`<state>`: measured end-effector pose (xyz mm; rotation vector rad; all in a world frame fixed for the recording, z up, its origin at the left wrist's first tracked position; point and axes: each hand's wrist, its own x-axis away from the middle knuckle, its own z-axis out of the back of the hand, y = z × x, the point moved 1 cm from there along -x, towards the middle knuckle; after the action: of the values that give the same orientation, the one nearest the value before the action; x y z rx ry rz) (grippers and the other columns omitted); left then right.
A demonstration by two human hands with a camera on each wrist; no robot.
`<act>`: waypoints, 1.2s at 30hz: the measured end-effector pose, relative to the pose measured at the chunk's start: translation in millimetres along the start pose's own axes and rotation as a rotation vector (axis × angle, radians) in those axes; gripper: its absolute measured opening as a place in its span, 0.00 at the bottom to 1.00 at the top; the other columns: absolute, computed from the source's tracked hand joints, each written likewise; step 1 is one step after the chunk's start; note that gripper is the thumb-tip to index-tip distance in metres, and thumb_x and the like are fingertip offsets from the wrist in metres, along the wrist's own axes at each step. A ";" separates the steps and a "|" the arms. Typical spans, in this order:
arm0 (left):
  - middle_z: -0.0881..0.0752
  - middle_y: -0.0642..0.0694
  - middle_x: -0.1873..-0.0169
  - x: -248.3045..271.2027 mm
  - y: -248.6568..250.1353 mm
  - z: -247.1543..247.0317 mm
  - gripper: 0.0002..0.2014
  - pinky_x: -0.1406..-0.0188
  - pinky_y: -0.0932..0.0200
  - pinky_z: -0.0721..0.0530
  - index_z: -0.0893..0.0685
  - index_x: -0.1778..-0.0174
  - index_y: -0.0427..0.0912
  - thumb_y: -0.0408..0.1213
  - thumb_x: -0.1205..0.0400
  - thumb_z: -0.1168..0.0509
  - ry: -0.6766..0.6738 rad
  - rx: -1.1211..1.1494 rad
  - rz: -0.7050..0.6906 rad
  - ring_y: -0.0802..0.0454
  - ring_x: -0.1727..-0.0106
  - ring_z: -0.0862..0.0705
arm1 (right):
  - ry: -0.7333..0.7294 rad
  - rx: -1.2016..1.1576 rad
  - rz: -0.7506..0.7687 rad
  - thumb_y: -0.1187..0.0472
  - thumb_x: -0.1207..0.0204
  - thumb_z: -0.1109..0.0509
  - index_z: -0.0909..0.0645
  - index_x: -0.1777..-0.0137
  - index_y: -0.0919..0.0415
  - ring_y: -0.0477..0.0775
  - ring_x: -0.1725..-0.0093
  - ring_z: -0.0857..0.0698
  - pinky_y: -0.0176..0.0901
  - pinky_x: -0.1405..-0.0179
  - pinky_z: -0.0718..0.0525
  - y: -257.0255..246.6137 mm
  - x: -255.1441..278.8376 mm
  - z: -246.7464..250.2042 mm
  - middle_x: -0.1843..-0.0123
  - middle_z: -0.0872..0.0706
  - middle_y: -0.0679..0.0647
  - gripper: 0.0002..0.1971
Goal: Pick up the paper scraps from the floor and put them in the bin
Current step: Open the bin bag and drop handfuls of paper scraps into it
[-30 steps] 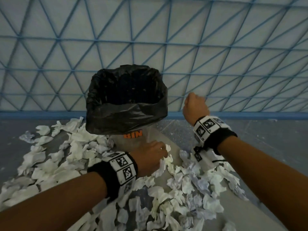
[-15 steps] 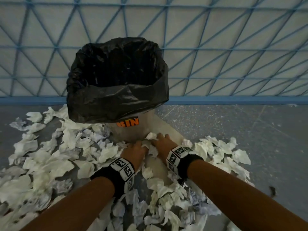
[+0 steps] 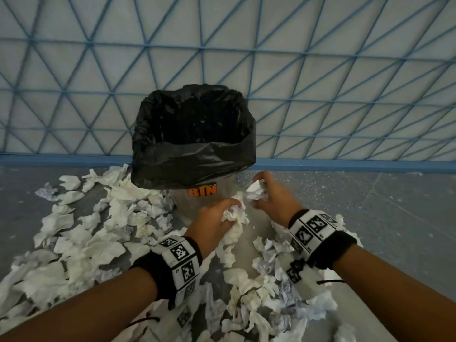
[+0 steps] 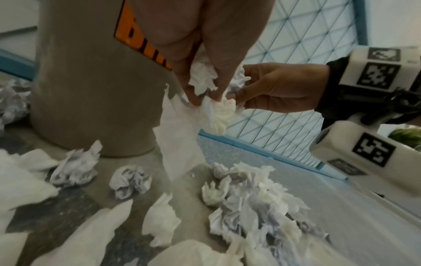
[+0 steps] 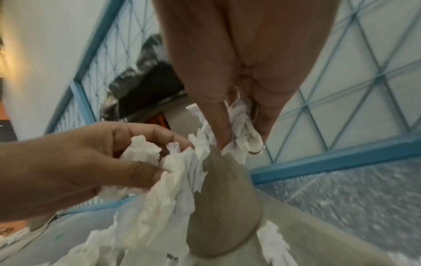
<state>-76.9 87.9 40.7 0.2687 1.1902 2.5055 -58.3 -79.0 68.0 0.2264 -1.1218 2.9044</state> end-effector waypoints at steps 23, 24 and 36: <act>0.23 0.30 0.37 -78.0 80.5 177.4 0.17 0.47 0.64 0.31 0.24 0.40 0.29 0.28 0.24 0.34 0.570 -0.141 -0.046 0.38 0.36 0.22 | 0.163 0.265 0.262 0.58 0.24 0.31 0.26 0.31 0.64 0.58 0.35 0.20 0.32 0.37 0.24 -166.9 -75.0 53.6 0.34 0.20 0.61 0.22; 0.23 0.30 0.35 -80.6 74.2 173.3 0.17 0.42 0.59 0.29 0.25 0.37 0.29 0.29 0.22 0.37 0.441 -0.230 0.034 0.38 0.34 0.22 | 0.070 0.340 0.246 0.56 0.25 0.31 0.25 0.31 0.62 0.54 0.36 0.20 0.26 0.38 0.25 -166.0 -76.9 48.6 0.35 0.18 0.56 0.22; 0.28 0.38 0.25 -72.1 78.5 165.0 0.29 0.27 0.58 0.33 0.29 0.26 0.39 0.32 0.25 0.32 0.235 -0.348 0.041 0.44 0.25 0.29 | 0.060 0.321 0.206 0.69 0.24 0.37 0.26 0.30 0.59 0.59 0.31 0.21 0.44 0.32 0.25 -152.2 -63.1 68.5 0.30 0.19 0.60 0.22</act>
<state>23.4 130.9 204.1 -0.0948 0.8089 2.7809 23.6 -9.9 210.6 0.0280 -0.7037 3.2390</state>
